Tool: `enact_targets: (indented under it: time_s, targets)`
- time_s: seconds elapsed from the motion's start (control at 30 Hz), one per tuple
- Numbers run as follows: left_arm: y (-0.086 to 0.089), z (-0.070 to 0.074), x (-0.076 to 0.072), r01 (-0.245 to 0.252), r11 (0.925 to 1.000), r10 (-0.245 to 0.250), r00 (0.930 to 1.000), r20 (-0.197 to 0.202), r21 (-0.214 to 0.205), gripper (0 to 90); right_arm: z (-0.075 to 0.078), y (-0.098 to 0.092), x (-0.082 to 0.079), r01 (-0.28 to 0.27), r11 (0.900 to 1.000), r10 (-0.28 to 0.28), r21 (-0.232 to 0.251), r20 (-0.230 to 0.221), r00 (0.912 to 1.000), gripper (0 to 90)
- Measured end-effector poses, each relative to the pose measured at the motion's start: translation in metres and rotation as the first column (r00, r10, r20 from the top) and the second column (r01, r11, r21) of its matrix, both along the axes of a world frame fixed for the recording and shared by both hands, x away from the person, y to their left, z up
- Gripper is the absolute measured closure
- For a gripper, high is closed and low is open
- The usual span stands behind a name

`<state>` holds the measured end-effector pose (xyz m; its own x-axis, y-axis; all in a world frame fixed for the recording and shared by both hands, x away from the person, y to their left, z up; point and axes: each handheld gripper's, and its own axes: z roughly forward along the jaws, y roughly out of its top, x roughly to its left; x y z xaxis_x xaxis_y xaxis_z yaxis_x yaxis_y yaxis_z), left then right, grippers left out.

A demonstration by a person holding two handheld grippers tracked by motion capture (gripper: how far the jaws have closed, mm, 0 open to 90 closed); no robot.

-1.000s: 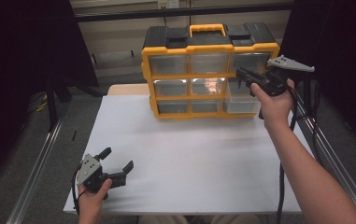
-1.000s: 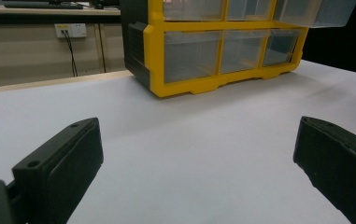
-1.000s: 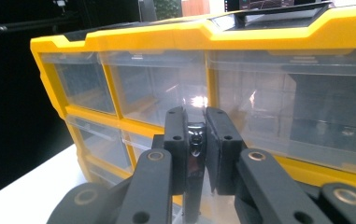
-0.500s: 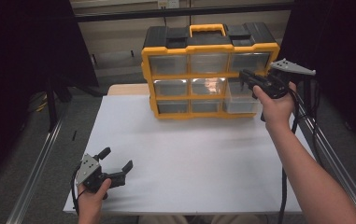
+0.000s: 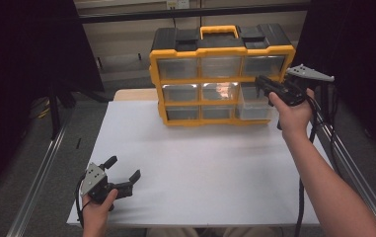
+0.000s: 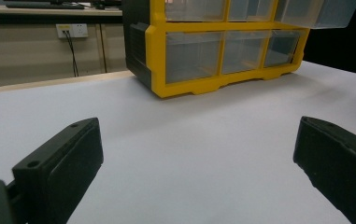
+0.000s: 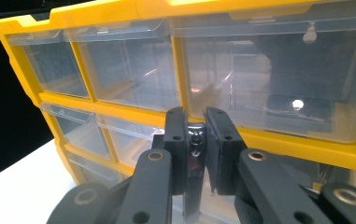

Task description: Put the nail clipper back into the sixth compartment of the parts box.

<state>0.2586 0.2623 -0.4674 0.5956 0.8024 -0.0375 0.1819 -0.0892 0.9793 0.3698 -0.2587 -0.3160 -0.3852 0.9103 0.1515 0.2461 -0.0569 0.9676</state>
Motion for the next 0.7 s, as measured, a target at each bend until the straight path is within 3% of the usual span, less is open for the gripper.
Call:
enact_targets:
  time_s: [0.7]
  targets:
    - [0.000, 0.000, -0.001, 0.001, 1.0000, -0.001, 1.0000, -0.004, 0.009, 1.7, -0.012, -0.006, -0.001, 0.036, 0.9994, -0.036, -0.001, -0.029, 0.9989, 80.2]
